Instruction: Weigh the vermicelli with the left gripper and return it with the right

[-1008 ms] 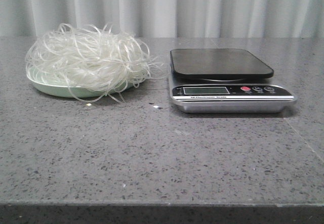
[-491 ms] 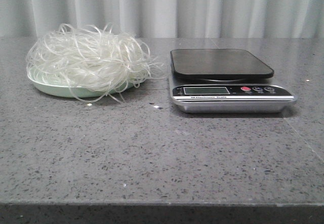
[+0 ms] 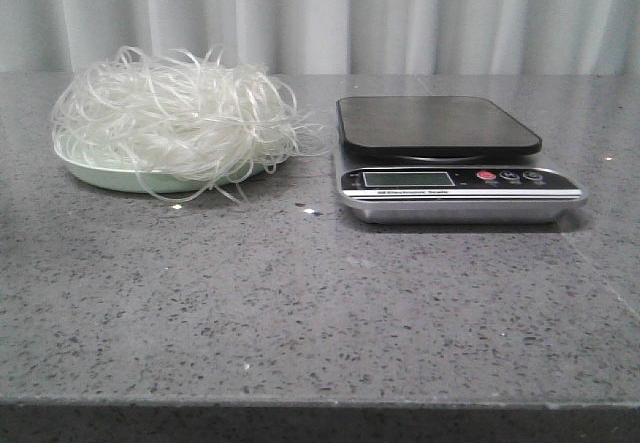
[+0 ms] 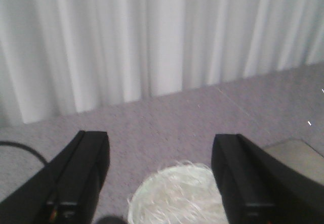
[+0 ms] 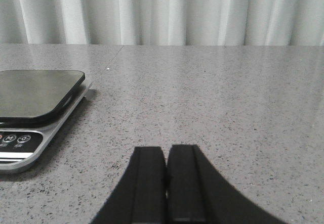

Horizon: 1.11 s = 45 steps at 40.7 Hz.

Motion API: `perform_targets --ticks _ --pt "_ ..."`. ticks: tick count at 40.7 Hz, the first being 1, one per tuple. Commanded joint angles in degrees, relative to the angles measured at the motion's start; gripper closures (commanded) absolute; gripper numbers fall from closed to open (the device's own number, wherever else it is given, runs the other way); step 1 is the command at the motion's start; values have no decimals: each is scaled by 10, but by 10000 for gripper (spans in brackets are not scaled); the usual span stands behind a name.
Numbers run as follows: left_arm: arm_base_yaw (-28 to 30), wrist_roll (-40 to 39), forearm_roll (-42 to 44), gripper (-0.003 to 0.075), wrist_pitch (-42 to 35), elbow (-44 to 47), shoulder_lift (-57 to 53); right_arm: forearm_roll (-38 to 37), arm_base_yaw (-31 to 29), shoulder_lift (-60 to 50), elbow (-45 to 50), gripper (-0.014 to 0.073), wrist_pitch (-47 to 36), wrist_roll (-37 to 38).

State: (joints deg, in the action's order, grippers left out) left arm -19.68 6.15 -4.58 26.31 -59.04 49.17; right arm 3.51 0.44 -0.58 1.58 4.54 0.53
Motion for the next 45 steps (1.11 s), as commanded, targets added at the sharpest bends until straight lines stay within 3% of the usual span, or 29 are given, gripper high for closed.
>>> perform_targets --ticks 1,10,18,28,45 --pt "-25 -4 -5 200 42 -69 65 0 -1 -10 -4 444 -52 -2" --pt "-34 16 -12 165 225 -180 211 0 -1 -10 -4 444 -52 -2" --pt "-34 34 -40 116 308 -244 317 0 -1 -10 -4 444 -52 -2" --pt "-34 46 -41 110 327 -260 395 0 -1 -10 -4 444 -52 -2" --pt "-34 48 -27 111 295 -260 469 1 -1 -10 -4 444 -52 -2"
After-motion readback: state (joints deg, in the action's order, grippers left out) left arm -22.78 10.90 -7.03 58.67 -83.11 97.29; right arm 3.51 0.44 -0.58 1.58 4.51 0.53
